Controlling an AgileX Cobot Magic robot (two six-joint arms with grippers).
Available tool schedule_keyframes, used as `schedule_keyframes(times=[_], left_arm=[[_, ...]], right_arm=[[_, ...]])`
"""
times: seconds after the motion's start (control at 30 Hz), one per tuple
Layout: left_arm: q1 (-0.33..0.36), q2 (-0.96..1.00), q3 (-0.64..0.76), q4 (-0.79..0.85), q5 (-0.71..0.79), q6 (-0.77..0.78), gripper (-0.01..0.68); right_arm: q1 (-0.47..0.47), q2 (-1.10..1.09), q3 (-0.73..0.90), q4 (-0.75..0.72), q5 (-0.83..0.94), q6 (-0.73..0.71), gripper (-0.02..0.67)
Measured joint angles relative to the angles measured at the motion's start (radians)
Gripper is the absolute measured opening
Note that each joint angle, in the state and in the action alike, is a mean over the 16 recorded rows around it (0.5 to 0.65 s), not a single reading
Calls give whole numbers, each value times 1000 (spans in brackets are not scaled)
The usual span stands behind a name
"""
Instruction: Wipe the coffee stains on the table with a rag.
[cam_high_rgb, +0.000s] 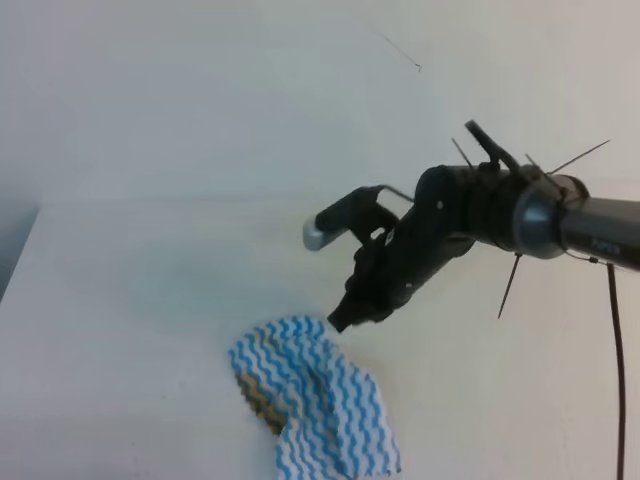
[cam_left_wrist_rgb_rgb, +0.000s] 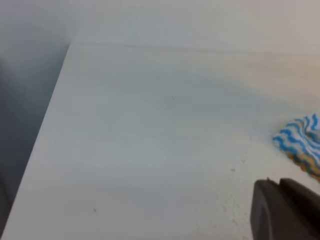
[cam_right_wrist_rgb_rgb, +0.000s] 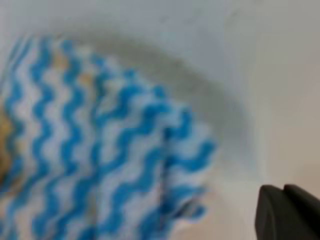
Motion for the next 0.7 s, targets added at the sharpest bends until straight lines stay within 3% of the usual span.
schedule_keyframes(times=[0.27, 0.7], left_arm=[[0, 0, 0, 0, 0, 0, -4], [0, 0, 0, 0, 0, 2, -4]], right_arm=[[69, -10, -12, -73, 224, -15, 10], [117, -133, 25, -118, 314, -3, 10]])
